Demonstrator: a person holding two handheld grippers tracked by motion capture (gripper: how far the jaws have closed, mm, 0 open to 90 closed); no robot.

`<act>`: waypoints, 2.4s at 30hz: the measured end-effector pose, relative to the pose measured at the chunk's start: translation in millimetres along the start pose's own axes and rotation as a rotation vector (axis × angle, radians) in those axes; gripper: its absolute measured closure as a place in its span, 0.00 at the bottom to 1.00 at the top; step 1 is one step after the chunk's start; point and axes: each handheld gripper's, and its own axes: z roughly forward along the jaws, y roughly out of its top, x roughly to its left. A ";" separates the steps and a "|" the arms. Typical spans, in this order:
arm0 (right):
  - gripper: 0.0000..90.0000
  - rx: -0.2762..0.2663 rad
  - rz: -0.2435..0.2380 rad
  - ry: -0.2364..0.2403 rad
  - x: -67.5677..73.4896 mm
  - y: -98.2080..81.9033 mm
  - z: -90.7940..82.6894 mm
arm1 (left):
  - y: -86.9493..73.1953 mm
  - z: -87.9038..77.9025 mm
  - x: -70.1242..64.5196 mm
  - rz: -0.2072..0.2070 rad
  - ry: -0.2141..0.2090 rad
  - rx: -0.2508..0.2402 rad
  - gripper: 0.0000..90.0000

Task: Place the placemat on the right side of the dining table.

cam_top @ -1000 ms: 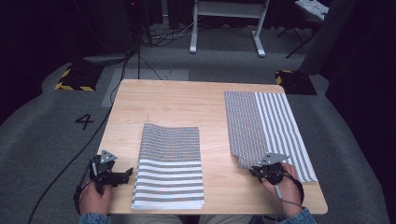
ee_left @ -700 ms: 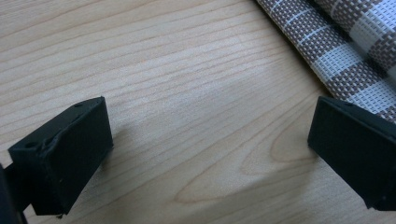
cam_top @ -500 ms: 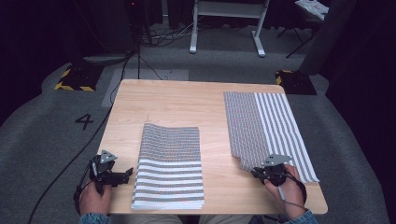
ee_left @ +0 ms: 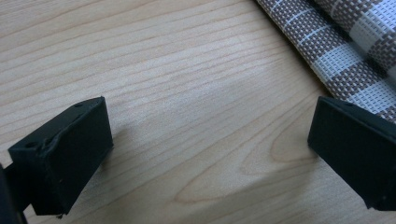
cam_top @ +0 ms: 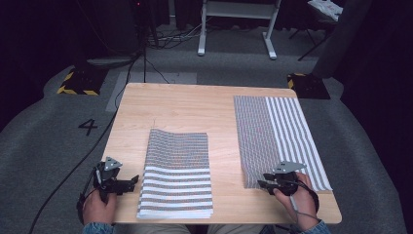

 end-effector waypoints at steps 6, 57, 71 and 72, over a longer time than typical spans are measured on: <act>0.84 0.007 -0.010 0.002 1.2 0.5 2.8 | 0.0 0.1 -0.1 0.000 0.002 -0.001 0.00; 0.30 -0.142 -0.165 0.204 114.1 111.1 7.1 | 0.1 0.1 -0.1 0.001 0.001 0.000 0.00; 0.26 -0.055 -0.227 0.254 141.6 112.0 51.8 | -0.2 -0.1 -0.4 -0.001 0.000 -0.002 0.00; 0.26 -0.050 -0.227 0.255 143.0 111.4 56.0 | -0.3 -0.1 -0.5 -0.002 0.001 -0.002 0.00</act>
